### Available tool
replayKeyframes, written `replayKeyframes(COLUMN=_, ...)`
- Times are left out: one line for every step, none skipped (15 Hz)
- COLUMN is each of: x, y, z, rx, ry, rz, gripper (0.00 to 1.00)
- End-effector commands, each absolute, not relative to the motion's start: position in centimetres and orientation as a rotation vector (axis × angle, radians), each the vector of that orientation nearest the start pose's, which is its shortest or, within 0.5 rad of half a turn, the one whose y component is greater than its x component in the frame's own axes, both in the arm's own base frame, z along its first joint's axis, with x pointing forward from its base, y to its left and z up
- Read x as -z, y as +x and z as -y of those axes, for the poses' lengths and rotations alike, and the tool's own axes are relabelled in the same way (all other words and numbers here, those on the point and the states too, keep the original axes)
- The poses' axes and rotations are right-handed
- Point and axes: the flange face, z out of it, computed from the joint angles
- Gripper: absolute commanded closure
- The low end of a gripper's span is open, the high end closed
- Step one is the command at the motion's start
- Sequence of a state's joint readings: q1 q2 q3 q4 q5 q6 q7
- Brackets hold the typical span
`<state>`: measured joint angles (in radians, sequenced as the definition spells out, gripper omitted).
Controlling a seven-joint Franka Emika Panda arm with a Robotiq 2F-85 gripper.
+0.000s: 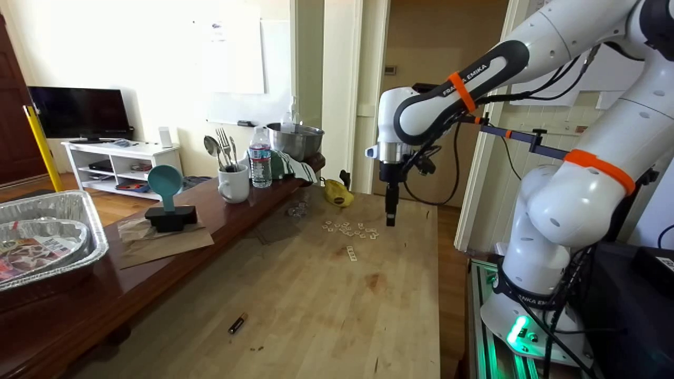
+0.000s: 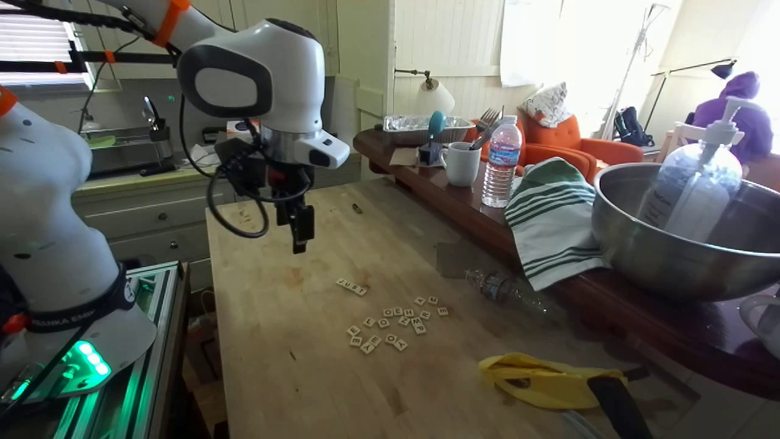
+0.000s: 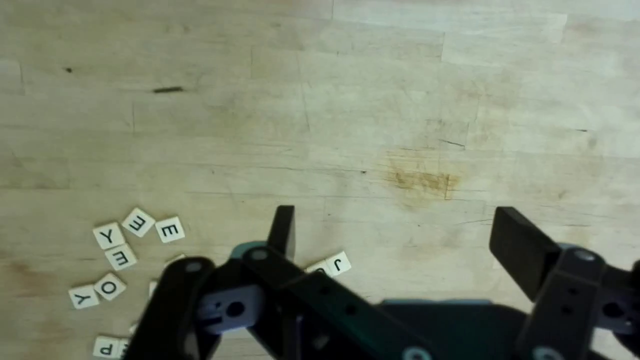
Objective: Align the blocks on the table
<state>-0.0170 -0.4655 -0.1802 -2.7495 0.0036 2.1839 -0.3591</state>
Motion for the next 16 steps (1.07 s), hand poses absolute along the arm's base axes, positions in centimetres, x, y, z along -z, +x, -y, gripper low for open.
replayKeyframes(x=-31.3, y=37.4, z=4.5, rx=-0.119, ry=-3.084, rz=0.554, gripper=0.00)
replayKeyframes(x=-30.6, y=37.8, z=4.2, rx=-0.095, ry=-3.092, rz=0.600, gripper=0.00)
replayKeyframes(x=-30.1, y=38.1, z=4.0, rx=-0.074, ry=-3.093, rz=0.646, gripper=0.00)
replayKeyframes(x=-29.6, y=38.5, z=4.1, rx=-0.064, ry=-3.082, rz=0.659, gripper=0.00)
replayKeyframes(x=-29.2, y=38.8, z=4.1, rx=-0.076, ry=-3.072, rz=0.648, gripper=0.00)
replayKeyframes(x=-30.1, y=37.8, z=4.0, rx=-0.067, ry=-3.081, rz=0.602, gripper=0.00)
replayKeyframes(x=-29.7, y=38.0, z=4.0, rx=-0.074, ry=-3.079, rz=0.614, gripper=0.00)
replayKeyframes(x=-29.5, y=38.2, z=4.0, rx=-0.082, ry=-3.077, rz=0.622, gripper=0.00)
replayKeyframes(x=-29.4, y=38.4, z=4.1, rx=-0.085, ry=-3.076, rz=0.624, gripper=0.00)
replayKeyframes(x=-29.4, y=38.5, z=4.1, rx=-0.084, ry=-3.076, rz=0.626, gripper=0.00)
replayKeyframes(x=-29.0, y=38.6, z=4.2, rx=-0.091, ry=-3.067, rz=0.629, gripper=0.00)
replayKeyframes(x=-28.4, y=38.8, z=4.3, rx=-0.085, ry=-3.080, rz=0.620, gripper=0.00)
replayKeyframes(x=-28.3, y=38.8, z=4.3, rx=-0.076, ry=-3.081, rz=0.623, gripper=0.00)
replayKeyframes(x=-28.1, y=39.0, z=4.1, rx=-0.053, ry=-3.079, rz=0.638, gripper=0.06)
replayKeyframes(x=-27.9, y=39.1, z=4.1, rx=-0.035, ry=-3.077, rz=0.644, gripper=0.25)
replayKeyframes(x=-27.7, y=39.4, z=4.1, rx=-0.011, ry=-3.089, rz=0.645, gripper=0.34)
